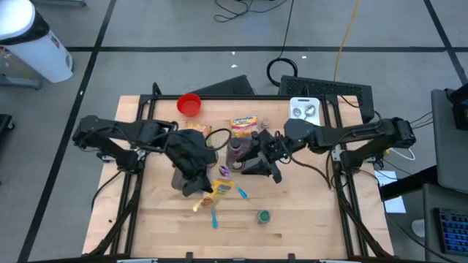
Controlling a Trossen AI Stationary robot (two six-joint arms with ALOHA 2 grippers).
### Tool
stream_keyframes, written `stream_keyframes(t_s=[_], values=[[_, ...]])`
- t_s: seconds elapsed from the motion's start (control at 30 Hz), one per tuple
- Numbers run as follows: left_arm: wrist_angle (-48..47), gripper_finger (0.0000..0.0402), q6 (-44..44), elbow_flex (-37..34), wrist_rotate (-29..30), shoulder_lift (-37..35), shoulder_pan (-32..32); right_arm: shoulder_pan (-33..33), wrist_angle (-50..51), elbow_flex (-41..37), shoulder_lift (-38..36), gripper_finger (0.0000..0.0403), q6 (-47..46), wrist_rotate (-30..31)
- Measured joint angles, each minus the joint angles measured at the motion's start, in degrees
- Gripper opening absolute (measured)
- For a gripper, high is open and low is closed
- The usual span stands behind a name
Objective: Pick & Place Food Item
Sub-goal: Put the yellow noodle pack into the left black bin
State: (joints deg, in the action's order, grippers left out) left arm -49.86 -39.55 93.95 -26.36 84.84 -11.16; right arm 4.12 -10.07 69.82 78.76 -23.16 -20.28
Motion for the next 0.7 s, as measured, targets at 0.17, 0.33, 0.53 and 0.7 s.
stream_keyframes(t_s=[0.17,0.33,0.53,0.7], values=[[-2.59,0.0000,3.23,5.80,0.13,3.56,0.70,-0.04,-4.42,0.65,2.97,0.0232,0.00,-2.35],[-9.28,0.0000,6.46,12.29,0.73,7.18,1.19,-0.02,-10.59,0.55,6.41,0.0222,-3.81,-6.60],[-16.41,0.0000,8.99,18.22,2.01,10.75,1.53,0.26,-14.09,0.57,8.70,0.0217,-6.14,-8.29],[-16.99,0.0000,10.38,20.31,1.93,12.42,1.75,0.51,-15.07,0.57,9.09,0.0219,-6.18,-7.77]])
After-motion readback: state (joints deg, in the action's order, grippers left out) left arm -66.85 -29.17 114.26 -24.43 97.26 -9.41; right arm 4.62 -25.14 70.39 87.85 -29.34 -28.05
